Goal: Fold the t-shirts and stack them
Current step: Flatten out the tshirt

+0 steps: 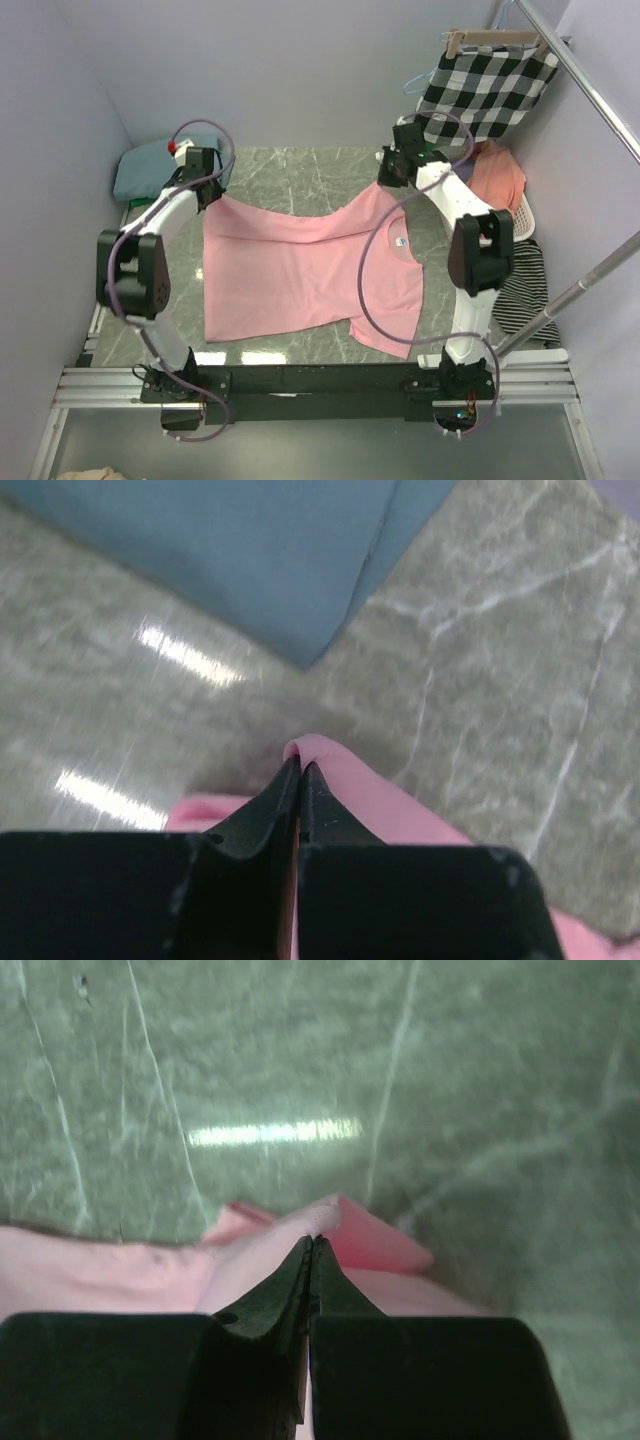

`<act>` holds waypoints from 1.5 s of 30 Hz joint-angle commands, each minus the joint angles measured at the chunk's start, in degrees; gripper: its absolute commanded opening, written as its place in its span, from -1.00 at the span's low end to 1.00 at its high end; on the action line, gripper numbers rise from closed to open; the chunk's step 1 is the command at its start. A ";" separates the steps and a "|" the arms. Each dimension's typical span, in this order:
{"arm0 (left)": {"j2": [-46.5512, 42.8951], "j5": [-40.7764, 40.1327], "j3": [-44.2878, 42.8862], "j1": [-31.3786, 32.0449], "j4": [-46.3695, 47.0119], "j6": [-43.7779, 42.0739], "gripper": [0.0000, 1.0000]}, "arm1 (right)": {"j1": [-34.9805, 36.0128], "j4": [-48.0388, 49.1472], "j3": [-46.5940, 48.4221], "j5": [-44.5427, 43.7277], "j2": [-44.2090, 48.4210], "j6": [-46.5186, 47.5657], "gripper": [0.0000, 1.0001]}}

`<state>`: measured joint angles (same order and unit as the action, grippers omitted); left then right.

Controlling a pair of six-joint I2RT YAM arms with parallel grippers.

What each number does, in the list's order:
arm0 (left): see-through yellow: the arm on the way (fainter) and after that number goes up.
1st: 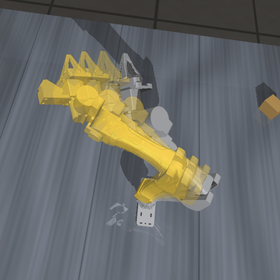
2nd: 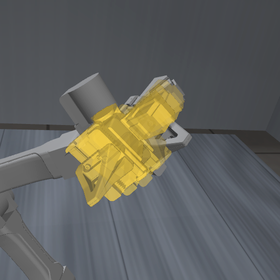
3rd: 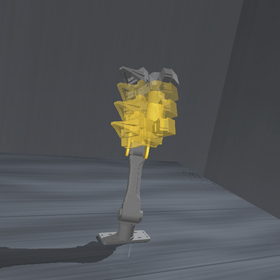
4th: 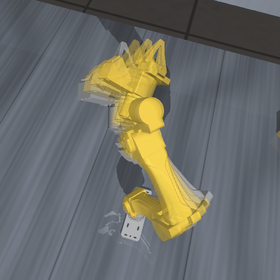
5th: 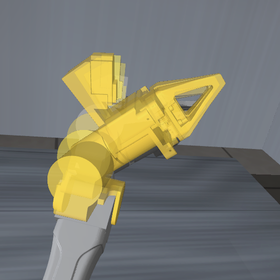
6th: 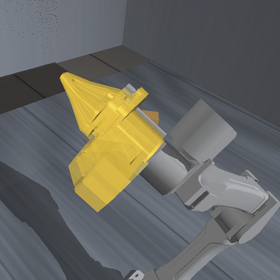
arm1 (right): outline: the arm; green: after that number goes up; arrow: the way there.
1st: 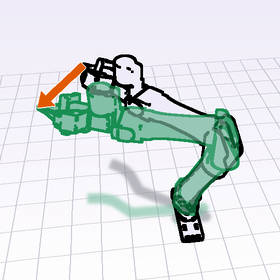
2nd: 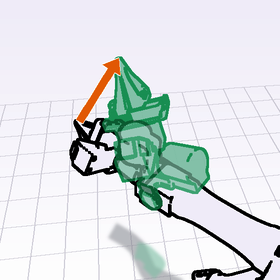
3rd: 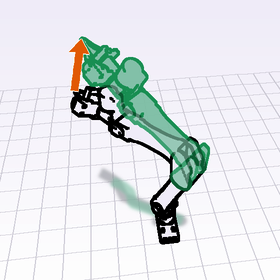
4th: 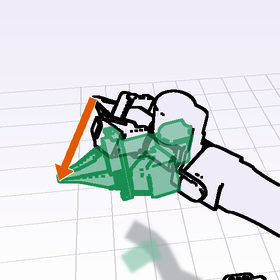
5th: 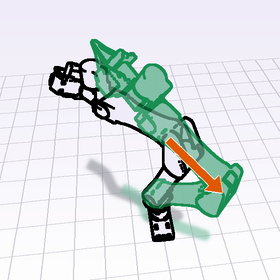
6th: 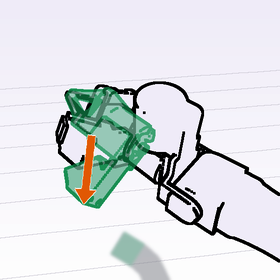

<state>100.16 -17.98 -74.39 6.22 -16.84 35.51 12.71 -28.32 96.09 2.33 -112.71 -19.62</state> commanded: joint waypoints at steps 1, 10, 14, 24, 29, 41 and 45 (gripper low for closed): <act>6.53 -3.90 -8.73 -0.86 3.65 -2.89 -0.90 | -0.93 -0.77 9.72 1.37 -6.11 0.98 -1.00; -4.08 -6.54 3.53 -0.86 8.33 -0.53 -0.88 | 0.91 3.11 -4.50 12.07 4.94 4.76 -1.00; -11.01 -1.98 9.78 0.01 2.44 3.59 -0.89 | 6.87 -1.56 -14.07 17.44 12.31 7.13 -1.00; -22.99 4.53 27.19 2.66 -5.48 7.47 -0.80 | 20.77 -7.71 -43.35 15.89 27.27 -2.26 -0.13; -20.11 2.07 25.44 2.66 -6.01 5.54 -0.81 | 19.12 -8.77 -37.14 -1.33 29.66 -1.22 0.57; -16.75 1.45 22.18 2.75 -6.63 4.22 -0.84 | 2.67 6.69 -33.42 12.59 20.78 -1.92 0.39; -16.05 1.45 22.54 2.75 -6.27 4.22 -0.84 | 2.58 11.17 -36.50 17.97 19.37 -2.97 0.25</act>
<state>83.44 -15.92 -50.50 8.73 -23.86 40.71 14.90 -22.92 61.32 13.15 -92.44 -21.63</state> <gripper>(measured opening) 0.084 0.648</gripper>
